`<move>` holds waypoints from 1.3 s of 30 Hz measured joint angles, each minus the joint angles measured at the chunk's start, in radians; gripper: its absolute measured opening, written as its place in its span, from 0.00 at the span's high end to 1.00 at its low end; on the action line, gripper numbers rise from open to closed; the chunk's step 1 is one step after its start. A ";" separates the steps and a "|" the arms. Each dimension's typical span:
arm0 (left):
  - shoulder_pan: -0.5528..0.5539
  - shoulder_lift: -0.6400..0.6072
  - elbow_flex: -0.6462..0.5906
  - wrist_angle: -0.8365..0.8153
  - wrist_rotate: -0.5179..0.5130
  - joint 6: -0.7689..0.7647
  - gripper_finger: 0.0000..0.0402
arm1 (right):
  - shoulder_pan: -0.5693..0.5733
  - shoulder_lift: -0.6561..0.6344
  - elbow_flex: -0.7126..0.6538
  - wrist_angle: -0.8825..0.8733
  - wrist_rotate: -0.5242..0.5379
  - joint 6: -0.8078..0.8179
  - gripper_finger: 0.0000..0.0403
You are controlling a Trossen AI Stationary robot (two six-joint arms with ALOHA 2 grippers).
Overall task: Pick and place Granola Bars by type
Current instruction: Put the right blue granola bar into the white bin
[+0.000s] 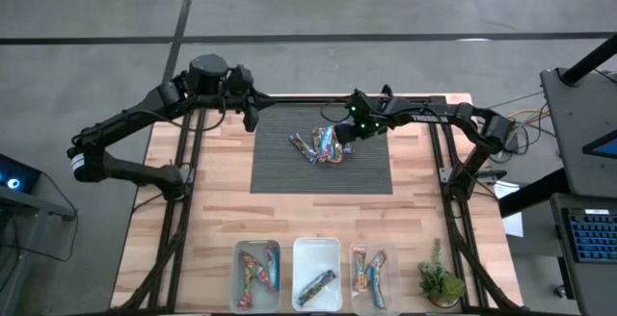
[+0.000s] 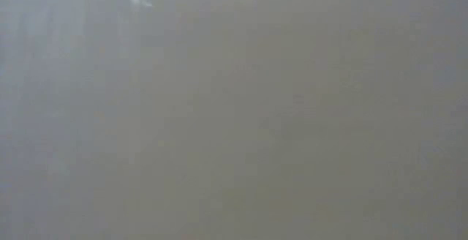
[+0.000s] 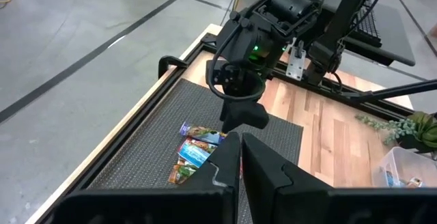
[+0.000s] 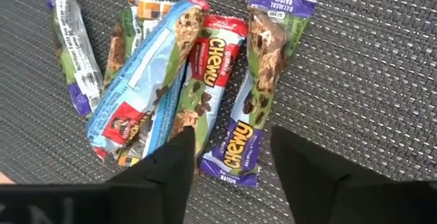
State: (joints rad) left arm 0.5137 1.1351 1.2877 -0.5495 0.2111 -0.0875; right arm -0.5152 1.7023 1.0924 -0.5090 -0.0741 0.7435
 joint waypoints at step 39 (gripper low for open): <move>0.000 0.000 0.000 -0.004 0.001 -0.018 1.00 | 0.008 0.089 0.000 0.079 0.179 -0.035 0.38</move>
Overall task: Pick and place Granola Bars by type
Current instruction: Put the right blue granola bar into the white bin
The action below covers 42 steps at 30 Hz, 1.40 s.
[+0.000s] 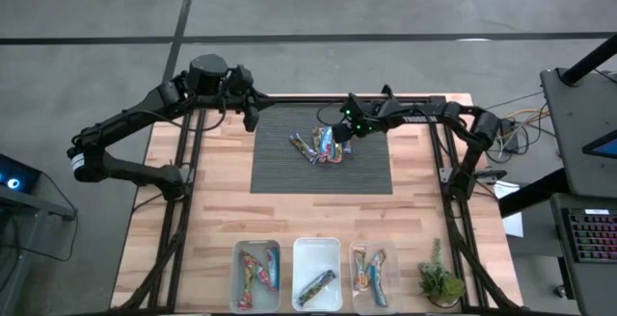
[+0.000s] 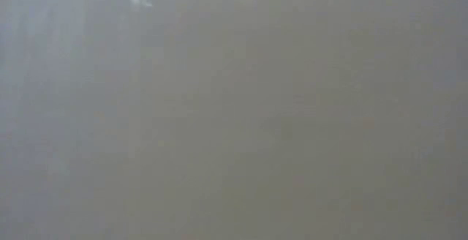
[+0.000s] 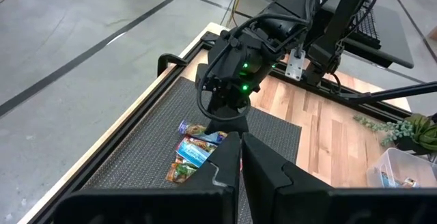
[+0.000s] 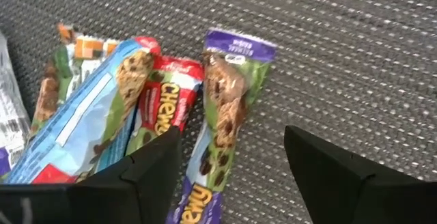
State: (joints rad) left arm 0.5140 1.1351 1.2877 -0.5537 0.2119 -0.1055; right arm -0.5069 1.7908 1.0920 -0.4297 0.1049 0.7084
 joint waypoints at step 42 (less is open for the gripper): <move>0.001 0.000 0.000 0.000 0.000 -0.019 1.00 | 0.143 0.077 0.000 0.002 0.232 0.130 0.40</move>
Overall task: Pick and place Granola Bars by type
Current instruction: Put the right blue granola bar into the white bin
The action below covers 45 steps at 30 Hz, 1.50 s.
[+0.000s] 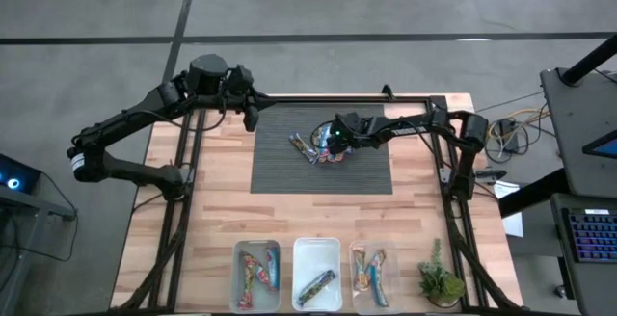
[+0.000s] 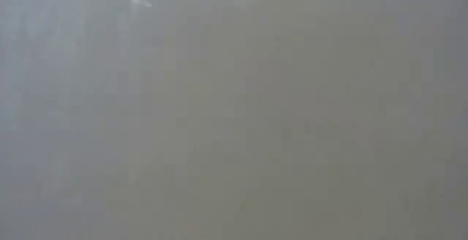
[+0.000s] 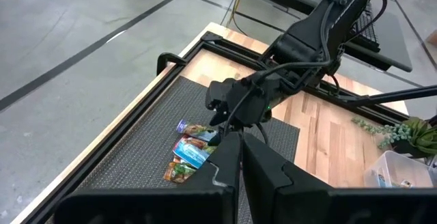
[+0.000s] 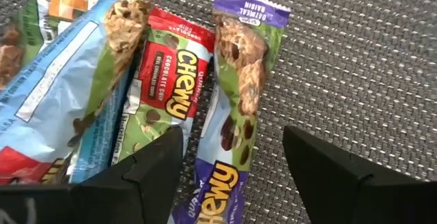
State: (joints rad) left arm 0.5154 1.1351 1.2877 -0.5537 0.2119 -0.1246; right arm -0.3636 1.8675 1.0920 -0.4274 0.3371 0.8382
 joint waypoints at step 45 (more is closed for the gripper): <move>0.001 0.000 0.000 0.000 0.000 -0.016 1.00 | -0.001 -0.011 0.006 -0.019 0.002 0.015 0.84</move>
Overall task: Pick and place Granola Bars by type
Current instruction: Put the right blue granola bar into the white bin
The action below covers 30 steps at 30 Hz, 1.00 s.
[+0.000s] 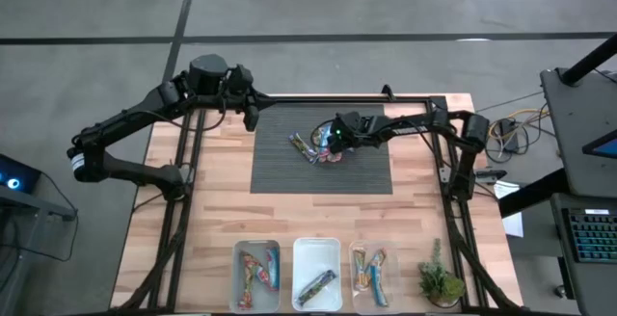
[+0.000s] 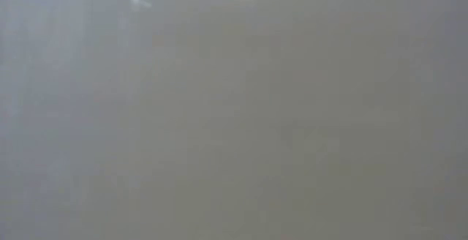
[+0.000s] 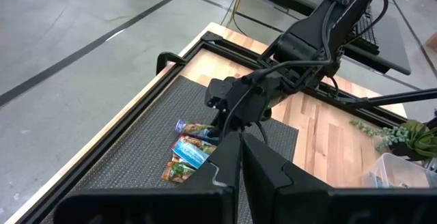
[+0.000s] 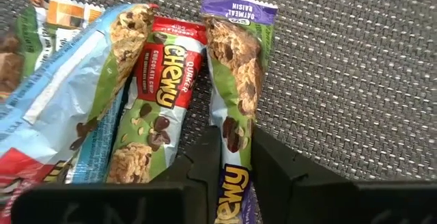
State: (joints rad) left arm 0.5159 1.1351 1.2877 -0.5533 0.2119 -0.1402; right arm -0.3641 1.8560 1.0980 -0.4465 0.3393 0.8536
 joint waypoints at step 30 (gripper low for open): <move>0.000 -0.005 0.020 0.001 0.000 0.013 1.00 | 0.206 -0.241 0.158 -0.072 -0.034 -0.036 0.85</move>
State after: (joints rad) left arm 0.5159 1.1297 1.3079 -0.5526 0.2119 -0.1273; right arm -0.1577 1.6153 1.2556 -0.5186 0.3054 0.8173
